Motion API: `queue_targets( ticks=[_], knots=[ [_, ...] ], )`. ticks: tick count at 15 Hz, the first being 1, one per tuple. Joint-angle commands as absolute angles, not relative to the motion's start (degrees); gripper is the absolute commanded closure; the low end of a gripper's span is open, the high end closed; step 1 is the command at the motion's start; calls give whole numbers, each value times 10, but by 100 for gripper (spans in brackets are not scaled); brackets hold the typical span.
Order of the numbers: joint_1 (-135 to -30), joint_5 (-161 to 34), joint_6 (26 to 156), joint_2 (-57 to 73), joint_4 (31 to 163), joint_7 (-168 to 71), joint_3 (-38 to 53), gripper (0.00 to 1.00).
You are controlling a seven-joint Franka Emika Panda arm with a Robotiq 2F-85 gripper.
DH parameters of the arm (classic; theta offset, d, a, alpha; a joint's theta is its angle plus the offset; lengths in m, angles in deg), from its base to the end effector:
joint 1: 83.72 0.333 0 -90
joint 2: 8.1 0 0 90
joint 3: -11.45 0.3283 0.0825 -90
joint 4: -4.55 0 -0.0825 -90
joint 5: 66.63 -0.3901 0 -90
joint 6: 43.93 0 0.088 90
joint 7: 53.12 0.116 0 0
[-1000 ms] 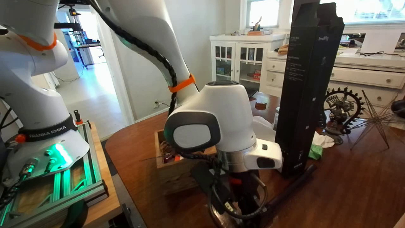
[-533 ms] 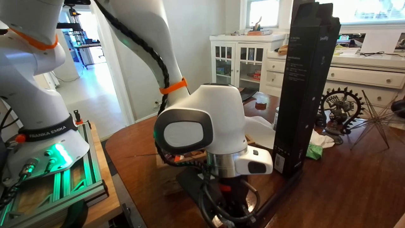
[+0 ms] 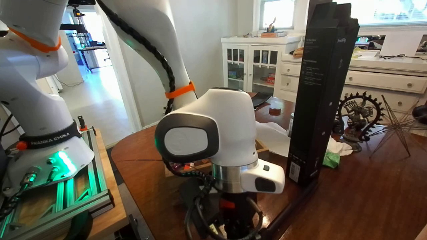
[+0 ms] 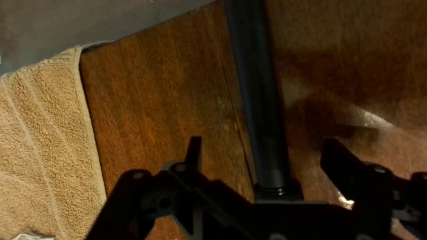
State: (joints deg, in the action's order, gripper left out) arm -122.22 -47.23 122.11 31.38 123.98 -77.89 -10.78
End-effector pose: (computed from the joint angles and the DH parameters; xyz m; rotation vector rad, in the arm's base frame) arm 0.3059 -0.5137 0.1184 2.7793 -0.2809 -0.1879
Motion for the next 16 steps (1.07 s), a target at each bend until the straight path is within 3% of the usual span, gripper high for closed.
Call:
queue_targets(
  ticks=[1,7,11,12,13,15,16],
  knots=[
    [-1243,-503,1252,290,1249,-765,-74,0],
    [-1299,-528,1388,311,1233,-771,15,0],
    [-1369,-520,1400,330,1222,-774,104,0],
    [-1381,-517,1398,334,1221,-775,117,3],
    [-1389,-516,1402,344,1215,-775,126,26],
    [-1374,-513,1418,359,1205,-769,108,30],
    [-1364,-510,1425,366,1201,-766,95,38]
  ],
)
